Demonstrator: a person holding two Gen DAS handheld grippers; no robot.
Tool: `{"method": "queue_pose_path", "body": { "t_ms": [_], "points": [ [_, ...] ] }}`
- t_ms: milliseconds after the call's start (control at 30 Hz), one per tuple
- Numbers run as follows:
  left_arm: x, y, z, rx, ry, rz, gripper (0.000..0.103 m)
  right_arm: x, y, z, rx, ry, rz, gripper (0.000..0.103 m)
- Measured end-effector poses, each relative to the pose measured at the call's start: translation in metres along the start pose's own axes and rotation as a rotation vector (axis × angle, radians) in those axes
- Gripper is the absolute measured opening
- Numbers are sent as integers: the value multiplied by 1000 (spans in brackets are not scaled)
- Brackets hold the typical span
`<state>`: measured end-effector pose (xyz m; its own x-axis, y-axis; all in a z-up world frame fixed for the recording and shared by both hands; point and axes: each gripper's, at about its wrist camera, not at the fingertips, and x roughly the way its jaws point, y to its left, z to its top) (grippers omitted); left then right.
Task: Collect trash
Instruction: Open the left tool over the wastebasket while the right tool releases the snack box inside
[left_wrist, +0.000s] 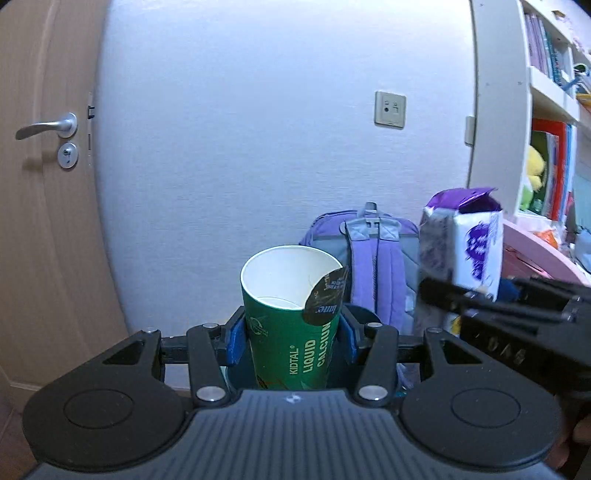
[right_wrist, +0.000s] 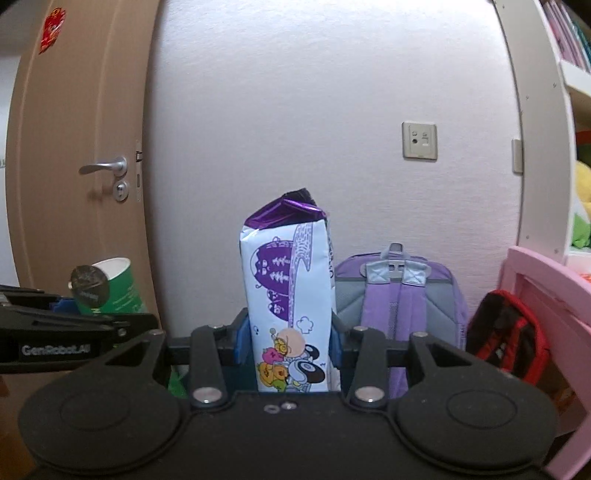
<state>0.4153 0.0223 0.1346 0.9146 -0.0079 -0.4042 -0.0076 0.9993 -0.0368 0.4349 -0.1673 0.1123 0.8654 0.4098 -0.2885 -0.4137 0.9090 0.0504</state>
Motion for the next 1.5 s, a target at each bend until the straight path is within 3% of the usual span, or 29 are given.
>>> {"method": "queue_pose_path", "body": {
  "t_ms": [267, 533, 933, 1200, 1267, 1333, 1500],
  "points": [
    [81, 13, 4, -33, 80, 15, 48, 74, -6, -27, 37, 81, 14, 39],
    [160, 21, -23, -50, 204, 23, 48, 127, -21, -66, 71, 202, 3, 39],
    [233, 21, -44, 3, 363, 31, 49, 167, -7, -93, -81, 403, 36, 39],
    [257, 13, -50, 68, 449, 11, 49, 177, 7, -104, -199, 474, 37, 44],
    [258, 11, -51, 76, 455, 11, 55, 177, 6, -104, -204, 477, 37, 51],
    [257, 10, -51, 73, 453, 19, 67, 176, 6, -103, -208, 470, 31, 56],
    [247, 13, -49, 39, 436, 0, 69, 167, 2, -97, -192, 458, 27, 57]
  ]
}}
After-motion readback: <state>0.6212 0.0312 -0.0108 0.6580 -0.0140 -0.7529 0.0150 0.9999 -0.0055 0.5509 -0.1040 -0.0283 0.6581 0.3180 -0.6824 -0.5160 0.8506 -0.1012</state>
